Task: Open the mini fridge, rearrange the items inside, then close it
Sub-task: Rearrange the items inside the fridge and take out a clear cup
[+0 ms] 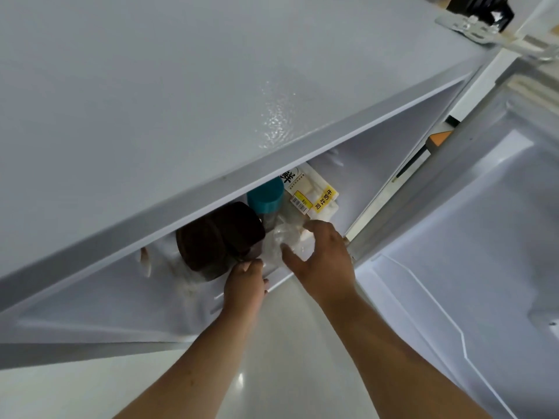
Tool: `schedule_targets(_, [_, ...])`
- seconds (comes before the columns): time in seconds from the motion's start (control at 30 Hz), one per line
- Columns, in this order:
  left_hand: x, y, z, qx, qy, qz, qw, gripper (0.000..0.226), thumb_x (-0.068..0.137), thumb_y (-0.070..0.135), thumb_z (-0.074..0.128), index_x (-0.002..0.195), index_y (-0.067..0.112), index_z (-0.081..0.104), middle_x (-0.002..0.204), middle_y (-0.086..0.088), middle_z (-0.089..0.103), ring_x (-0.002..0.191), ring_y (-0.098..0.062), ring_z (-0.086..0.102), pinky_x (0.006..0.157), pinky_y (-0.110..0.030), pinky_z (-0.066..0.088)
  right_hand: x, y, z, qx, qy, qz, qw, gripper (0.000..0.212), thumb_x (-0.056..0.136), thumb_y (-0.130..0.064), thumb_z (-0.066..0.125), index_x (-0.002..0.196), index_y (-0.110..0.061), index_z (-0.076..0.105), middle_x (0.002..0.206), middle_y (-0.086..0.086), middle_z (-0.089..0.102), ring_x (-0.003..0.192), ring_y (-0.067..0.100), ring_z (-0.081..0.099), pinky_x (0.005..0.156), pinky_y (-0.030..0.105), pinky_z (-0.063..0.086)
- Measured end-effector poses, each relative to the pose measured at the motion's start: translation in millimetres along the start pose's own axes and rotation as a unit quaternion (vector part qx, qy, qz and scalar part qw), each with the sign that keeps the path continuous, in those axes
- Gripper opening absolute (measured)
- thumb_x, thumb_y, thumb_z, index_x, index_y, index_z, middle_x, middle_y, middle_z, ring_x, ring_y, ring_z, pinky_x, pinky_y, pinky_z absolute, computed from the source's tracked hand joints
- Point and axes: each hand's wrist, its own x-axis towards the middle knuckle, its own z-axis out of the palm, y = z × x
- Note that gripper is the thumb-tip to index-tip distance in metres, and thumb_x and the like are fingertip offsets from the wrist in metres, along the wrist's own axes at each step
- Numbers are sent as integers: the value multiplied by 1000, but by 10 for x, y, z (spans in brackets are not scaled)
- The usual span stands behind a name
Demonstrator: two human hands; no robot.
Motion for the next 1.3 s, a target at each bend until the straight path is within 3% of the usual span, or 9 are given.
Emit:
schedule_targets(0.1, [13,-46,-19,114,8,77,990,13,98,16,58,96,20,70,105,-6,75,99,-26,72,92,-40,57,122,-73,60,-117,-88,-85,985,81,76,-69,68,143,-35,37,138,-6,55,106,23,62,69,36,55])
schedule_targets(0.23, [-79,-79,-8,340,22,207,917,12,94,22,57,94,23,69,89,10,67,94,-16,65,65,-8,36,221,-105,54,-163,-148,-99,970,73,87,-53,70,147,-35,32,145,-4,53,102,26,68,71,40,59])
schedule_targets(0.43, [-67,-30,85,540,9,346,767,46,87,35,72,128,19,59,131,-11,62,106,-30,67,80,-37,56,-122,97,-386,-92,-29,-92,991,69,84,-52,72,143,-36,40,132,-10,53,82,16,67,58,30,55])
schedule_targets(0.53, [-23,-25,234,603,3,342,721,60,89,43,66,140,20,43,148,-12,49,117,-31,63,91,-38,56,-385,243,-501,-73,-12,-30,997,69,83,-54,75,141,-36,44,132,-10,54,85,15,66,62,29,57])
schedule_targets(0.7, [114,64,492,644,-16,301,703,72,90,53,66,145,24,29,165,-10,24,131,-31,56,93,-39,53,-690,349,-516,-59,-31,-3,998,68,80,-52,77,138,-35,46,126,-13,54,77,11,64,61,23,53])
schedule_targets(0.8, [198,177,632,683,-31,301,665,75,91,49,68,146,23,25,168,-11,17,140,-35,47,97,-44,53,-788,415,-542,-45,-39,8,998,67,79,-53,76,137,-36,46,123,-18,51,79,8,64,64,21,53])
schedule_targets(1.0, [267,424,795,735,-69,251,626,94,87,47,76,155,18,18,162,-20,29,137,-42,48,104,-51,48,-838,537,-657,-42,-61,25,997,65,81,-62,66,137,-40,42,126,-21,48,70,6,62,60,15,44])
schedule_targets(1.17, [280,381,775,782,-58,242,571,64,96,25,61,148,14,27,148,-23,44,130,-42,52,97,-55,55,-910,547,-711,-36,-82,13,996,65,81,-64,66,137,-41,43,128,-22,49,72,4,60,62,12,42])
schedule_targets(1.3, [136,324,709,790,-58,264,551,67,86,47,69,136,20,34,131,-15,55,118,-34,58,87,-45,54,-1036,524,-762,-29,-94,20,995,66,81,-66,64,138,-41,43,126,-25,48,62,-1,50,59,2,33])
